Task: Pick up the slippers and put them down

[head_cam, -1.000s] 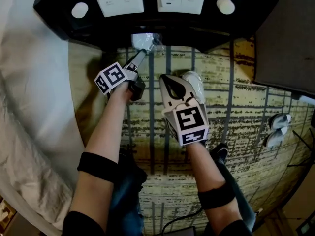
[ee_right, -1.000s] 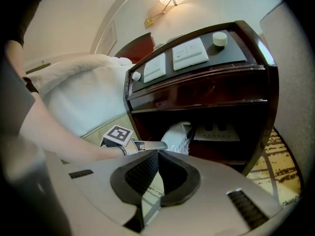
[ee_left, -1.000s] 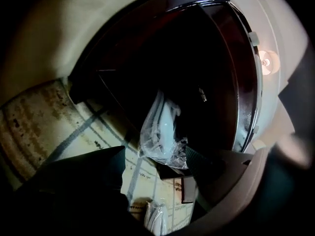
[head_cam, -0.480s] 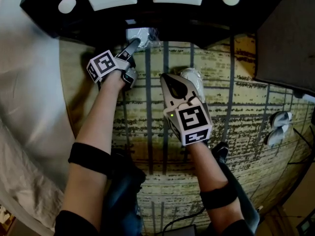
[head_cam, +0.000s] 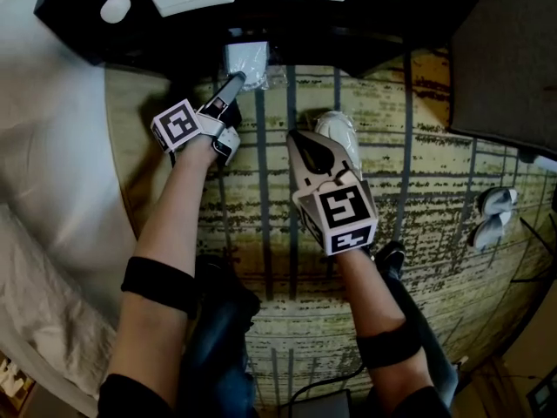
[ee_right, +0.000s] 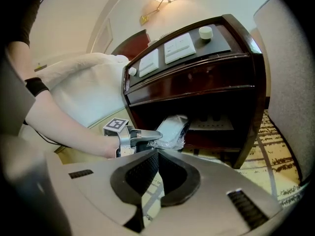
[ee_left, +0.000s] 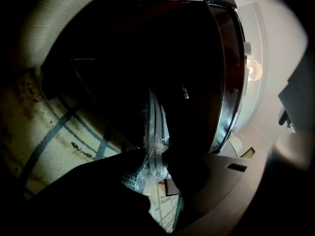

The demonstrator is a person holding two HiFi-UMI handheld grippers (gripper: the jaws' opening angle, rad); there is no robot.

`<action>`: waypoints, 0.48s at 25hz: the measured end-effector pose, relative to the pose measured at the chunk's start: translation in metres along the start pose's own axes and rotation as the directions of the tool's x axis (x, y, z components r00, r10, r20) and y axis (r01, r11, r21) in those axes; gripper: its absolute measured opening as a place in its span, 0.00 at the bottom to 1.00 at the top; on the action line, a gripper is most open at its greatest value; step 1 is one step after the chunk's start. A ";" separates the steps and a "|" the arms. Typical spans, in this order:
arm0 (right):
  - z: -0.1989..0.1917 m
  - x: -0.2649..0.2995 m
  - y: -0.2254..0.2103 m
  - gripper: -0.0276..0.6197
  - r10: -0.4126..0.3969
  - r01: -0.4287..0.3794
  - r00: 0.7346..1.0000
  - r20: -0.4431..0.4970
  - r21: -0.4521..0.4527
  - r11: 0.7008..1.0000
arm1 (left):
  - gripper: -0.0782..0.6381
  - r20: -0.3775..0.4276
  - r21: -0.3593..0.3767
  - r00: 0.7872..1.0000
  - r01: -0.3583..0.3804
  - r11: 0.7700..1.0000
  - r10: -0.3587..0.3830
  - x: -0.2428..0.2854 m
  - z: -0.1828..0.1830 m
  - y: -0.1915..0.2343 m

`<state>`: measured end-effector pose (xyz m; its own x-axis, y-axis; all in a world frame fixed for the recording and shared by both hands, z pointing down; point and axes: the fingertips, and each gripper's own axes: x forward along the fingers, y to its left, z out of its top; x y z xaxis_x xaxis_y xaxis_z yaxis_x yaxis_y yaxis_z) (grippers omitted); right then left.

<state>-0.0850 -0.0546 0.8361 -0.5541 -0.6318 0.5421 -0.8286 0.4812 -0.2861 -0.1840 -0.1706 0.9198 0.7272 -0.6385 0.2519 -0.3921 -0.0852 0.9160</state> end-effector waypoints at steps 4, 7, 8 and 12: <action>0.005 -0.019 0.007 0.04 -0.002 0.003 1.000 -0.022 0.017 1.000 | 0.24 -0.016 -0.035 0.999 0.031 0.999 -0.032 -0.020 -0.023 -0.023; 0.016 -0.037 0.014 0.04 0.000 0.001 1.000 -0.028 0.025 1.000 | 0.24 -0.022 -0.081 0.999 0.027 0.996 -0.029 -0.042 -0.044 -0.043; 0.019 -0.044 0.017 0.04 0.001 0.000 0.999 -0.033 0.027 1.000 | 0.24 -0.023 -0.095 0.999 0.024 0.995 -0.026 -0.051 -0.052 -0.049; 0.024 -0.072 0.027 0.04 0.008 -0.007 0.998 -0.060 0.024 1.000 | 0.24 -0.024 -0.130 1.000 0.003 0.992 -0.007 -0.086 -0.086 -0.073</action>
<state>-0.0696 -0.0110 0.7704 -0.5552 -0.5902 0.5860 -0.8264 0.4706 -0.3091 -0.1698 -0.0440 0.8584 0.7428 -0.6198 0.2532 -0.3131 0.0127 0.9496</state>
